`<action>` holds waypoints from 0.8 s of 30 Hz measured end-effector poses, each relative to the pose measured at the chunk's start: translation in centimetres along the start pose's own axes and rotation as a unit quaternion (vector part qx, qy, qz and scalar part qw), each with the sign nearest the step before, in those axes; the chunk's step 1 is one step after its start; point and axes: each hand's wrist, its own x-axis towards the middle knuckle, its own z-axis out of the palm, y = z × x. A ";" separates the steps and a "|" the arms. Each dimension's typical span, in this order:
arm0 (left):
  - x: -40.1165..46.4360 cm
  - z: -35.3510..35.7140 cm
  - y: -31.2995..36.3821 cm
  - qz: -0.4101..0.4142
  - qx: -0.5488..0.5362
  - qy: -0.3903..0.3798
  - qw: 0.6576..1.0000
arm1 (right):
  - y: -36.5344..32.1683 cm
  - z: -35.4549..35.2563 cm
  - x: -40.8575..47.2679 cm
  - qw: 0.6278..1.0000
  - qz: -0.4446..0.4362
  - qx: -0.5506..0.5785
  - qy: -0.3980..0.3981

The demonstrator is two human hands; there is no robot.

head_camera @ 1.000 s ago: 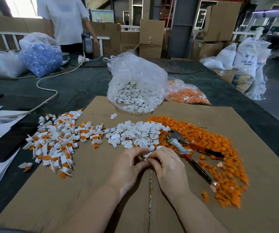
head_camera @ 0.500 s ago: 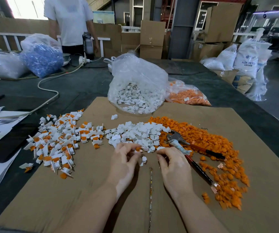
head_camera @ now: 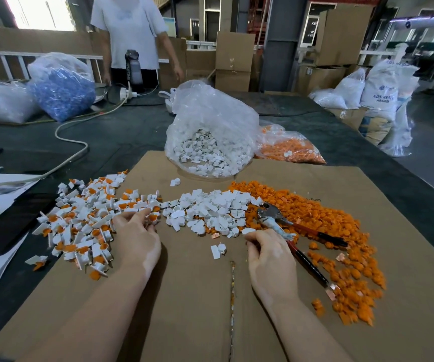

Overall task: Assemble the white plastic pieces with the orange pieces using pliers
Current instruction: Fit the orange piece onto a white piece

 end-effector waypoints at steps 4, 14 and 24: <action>-0.1 0.3 -0.2 0.035 0.036 0.009 0.999 | 0.2 0.2 0.0 1.000 0.018 -0.016 -0.006; -2.1 1.0 1.0 0.196 0.040 -0.027 0.979 | 0.2 0.8 0.4 0.993 0.067 -0.093 -0.018; -3.7 3.8 2.5 0.180 0.033 -0.135 0.974 | 0.1 1.0 0.8 0.979 0.078 -0.175 -0.064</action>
